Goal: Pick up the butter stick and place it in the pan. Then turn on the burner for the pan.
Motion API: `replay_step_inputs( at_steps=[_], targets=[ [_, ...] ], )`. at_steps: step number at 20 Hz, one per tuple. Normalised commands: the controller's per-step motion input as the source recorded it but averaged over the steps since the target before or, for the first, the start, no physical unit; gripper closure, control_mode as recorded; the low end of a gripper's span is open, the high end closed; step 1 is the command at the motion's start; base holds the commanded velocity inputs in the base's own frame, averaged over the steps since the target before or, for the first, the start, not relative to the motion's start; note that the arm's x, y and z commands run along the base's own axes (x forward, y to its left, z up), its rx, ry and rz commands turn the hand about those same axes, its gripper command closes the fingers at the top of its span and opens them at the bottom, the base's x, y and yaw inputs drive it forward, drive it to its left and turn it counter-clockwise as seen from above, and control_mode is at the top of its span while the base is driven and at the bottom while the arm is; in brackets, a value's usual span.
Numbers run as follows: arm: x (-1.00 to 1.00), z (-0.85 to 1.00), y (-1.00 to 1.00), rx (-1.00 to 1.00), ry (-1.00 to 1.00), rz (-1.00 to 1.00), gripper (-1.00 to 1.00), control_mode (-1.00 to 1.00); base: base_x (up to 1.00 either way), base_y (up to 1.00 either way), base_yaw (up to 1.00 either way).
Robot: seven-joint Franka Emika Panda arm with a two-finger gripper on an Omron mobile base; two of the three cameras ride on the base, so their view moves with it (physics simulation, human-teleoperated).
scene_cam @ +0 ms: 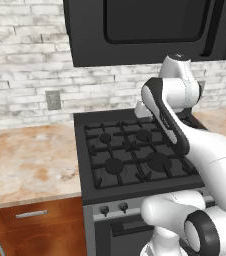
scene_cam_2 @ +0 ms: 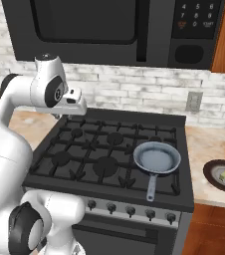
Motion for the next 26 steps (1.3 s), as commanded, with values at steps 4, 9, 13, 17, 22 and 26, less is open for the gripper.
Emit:
replay_step_inputs(
  at_steps=[4, 9, 13, 17, 22, 26],
  targets=[
    [-0.05, 0.00, -0.29, 0.00, 0.00, 0.00, -1.00, -1.00, 0.00, 0.00, 0.00],
    [-0.13, 0.00, -0.82, 0.00, 0.05, 0.00, -1.00, -1.00, 0.00, 0.00, 0.00],
    [-0.08, 0.00, -0.98, 0.00, 0.09, 0.00, -1.00, -1.00, 0.00, 0.00, 0.00],
    [-0.09, 0.00, -0.89, 0.00, 0.13, 0.00, -1.00, -1.00, 0.00, 0.00, 0.00],
    [0.00, 0.00, -0.80, 0.00, 0.17, -0.04, -1.00, -1.00, 0.00, 0.00, 0.00],
    [0.00, 0.00, -0.86, 0.00, 0.13, -0.13, -1.00, -1.00, 0.00, 0.00, 0.00]
  ],
)
